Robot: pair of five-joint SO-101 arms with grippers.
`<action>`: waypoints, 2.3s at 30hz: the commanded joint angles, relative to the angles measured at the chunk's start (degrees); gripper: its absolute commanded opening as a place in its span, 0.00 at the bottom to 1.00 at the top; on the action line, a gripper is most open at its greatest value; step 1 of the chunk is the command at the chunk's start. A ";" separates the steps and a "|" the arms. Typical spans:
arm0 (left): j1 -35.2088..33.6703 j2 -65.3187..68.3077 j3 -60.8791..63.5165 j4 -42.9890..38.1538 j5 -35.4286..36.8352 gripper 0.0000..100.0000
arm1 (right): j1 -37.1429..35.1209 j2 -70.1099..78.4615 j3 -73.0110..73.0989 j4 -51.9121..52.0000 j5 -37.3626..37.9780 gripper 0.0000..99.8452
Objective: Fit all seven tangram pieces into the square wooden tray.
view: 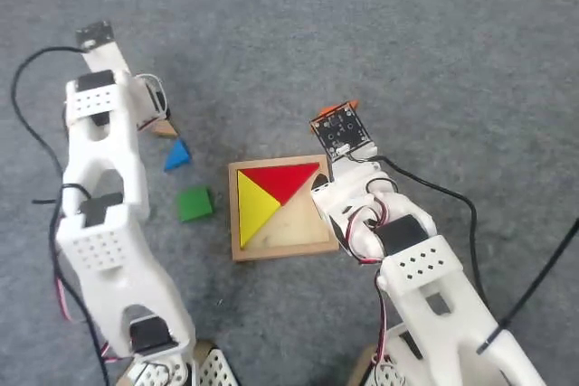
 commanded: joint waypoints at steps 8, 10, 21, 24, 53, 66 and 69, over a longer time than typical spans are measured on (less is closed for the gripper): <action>2.20 14.59 -27.65 16.53 3.34 0.19 | -0.04 -2.24 -0.62 -1.27 0.70 0.16; 2.90 17.58 -33.36 20.13 3.16 0.19 | -0.04 -2.24 -0.62 -1.27 0.70 0.16; 3.25 30.42 -56.31 35.08 0.53 0.19 | -0.04 -2.24 -0.70 -1.27 0.79 0.15; 4.31 29.01 -55.78 35.08 -4.75 0.19 | -0.04 -2.24 -0.79 -1.27 0.79 0.15; 3.08 12.92 -24.92 15.91 0.62 0.20 | -0.13 -2.15 -0.79 -2.68 2.73 0.15; 0.79 14.59 -28.35 13.98 -1.85 0.20 | -0.13 -2.15 -0.79 -2.77 2.90 0.15; 1.41 16.70 -31.43 15.38 -1.41 0.20 | -0.13 -2.24 -0.88 -2.59 2.90 0.15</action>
